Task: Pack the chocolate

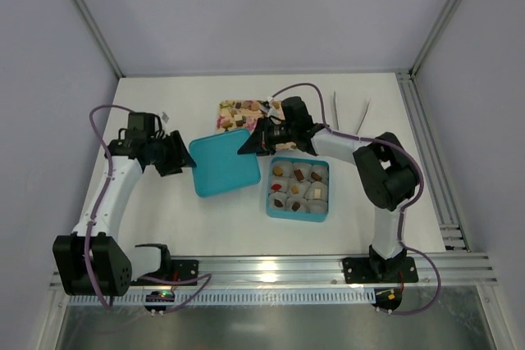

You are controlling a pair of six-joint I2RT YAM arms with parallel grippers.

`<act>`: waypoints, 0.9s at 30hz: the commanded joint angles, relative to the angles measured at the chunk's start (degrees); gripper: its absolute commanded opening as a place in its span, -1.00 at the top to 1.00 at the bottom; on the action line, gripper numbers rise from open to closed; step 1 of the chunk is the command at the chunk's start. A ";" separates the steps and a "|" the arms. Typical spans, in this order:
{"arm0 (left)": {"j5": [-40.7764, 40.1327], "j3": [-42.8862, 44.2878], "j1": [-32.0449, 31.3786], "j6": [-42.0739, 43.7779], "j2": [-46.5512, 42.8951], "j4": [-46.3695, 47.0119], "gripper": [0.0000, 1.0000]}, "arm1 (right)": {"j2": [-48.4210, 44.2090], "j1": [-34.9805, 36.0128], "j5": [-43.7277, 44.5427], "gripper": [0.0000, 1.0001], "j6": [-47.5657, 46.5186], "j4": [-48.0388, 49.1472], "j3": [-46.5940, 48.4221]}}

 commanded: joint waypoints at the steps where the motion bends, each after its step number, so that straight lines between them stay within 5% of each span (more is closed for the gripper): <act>1: -0.51 4.00 0.29 -0.30 -4.18 3.21 -0.07 | -5.04 -2.01 -1.97 0.92 2.93 1.05 0.58; 8: -9.08 10.50 -11.29 3.30 -11.48 5.32 -0.39 | -5.22 -4.30 -0.12 0.92 -0.68 -11.00 5.33; 11: -17.00 12.96 -22.53 7.25 -11.84 2.69 -0.44 | -4.96 -5.52 -0.82 0.92 -0.60 -15.39 7.18; 19: -53.84 15.08 -59.15 14.73 -6.49 -1.36 -0.55 | -3.64 -7.11 -0.82 0.92 -4.98 -28.92 15.17; 22: -62.28 15.17 -67.26 17.63 -2.88 -1.45 -0.57 | -3.90 -7.55 -1.35 0.92 -4.81 -29.90 15.44; 27: -67.39 15.96 -71.69 23.68 2.83 -0.74 -0.59 | -4.52 -7.81 -1.97 0.92 -4.81 -31.39 15.88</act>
